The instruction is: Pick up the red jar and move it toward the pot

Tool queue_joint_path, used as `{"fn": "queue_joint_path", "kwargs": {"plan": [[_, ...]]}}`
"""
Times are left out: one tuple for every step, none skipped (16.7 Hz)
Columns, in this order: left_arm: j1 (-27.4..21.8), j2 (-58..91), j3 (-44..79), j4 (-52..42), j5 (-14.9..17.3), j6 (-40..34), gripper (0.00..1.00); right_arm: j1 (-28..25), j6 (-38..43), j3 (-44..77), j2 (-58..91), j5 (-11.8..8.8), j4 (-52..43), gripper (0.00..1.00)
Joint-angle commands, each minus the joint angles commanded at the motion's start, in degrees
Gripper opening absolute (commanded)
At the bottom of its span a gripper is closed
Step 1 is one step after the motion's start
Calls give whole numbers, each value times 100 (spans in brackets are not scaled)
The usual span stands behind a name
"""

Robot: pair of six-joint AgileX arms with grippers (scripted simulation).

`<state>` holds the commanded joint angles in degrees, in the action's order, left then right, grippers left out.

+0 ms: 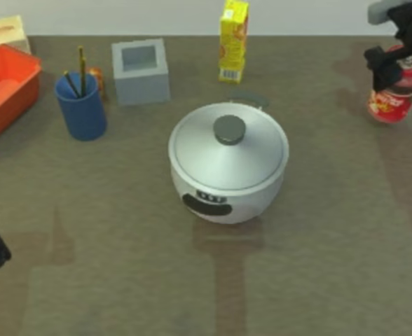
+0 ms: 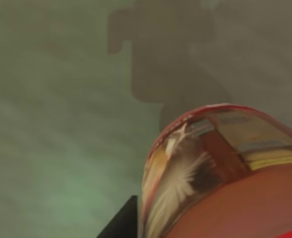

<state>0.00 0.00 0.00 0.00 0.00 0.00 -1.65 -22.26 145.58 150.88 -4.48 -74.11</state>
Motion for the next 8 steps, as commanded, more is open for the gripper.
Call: {"fn": "queue_joint_path", "kwargs": {"plan": [[0, 0, 0, 0, 0, 0, 100, -10, 4, -310, -272, -2, 39, 0], [0, 0, 0, 0, 0, 0, 100, -20, 8, -666, -573, -5, 83, 0], [0, 0, 0, 0, 0, 0, 100, -31, 12, -1053, -893, -7, 131, 0], [0, 0, 0, 0, 0, 0, 100, -42, 16, -1456, -1222, -10, 180, 0], [0, 0, 0, 0, 0, 0, 100, -53, 21, -1855, -1550, -14, 227, 0], [0, 0, 0, 0, 0, 0, 100, -64, 25, -2231, -1862, -17, 269, 0], [0, 0, 0, 0, 0, 0, 100, -74, 29, -2562, -2149, -20, 304, 0], [0, 0, 0, 0, 0, 0, 100, -83, 31, -2830, -2401, -23, 333, 0]]}}
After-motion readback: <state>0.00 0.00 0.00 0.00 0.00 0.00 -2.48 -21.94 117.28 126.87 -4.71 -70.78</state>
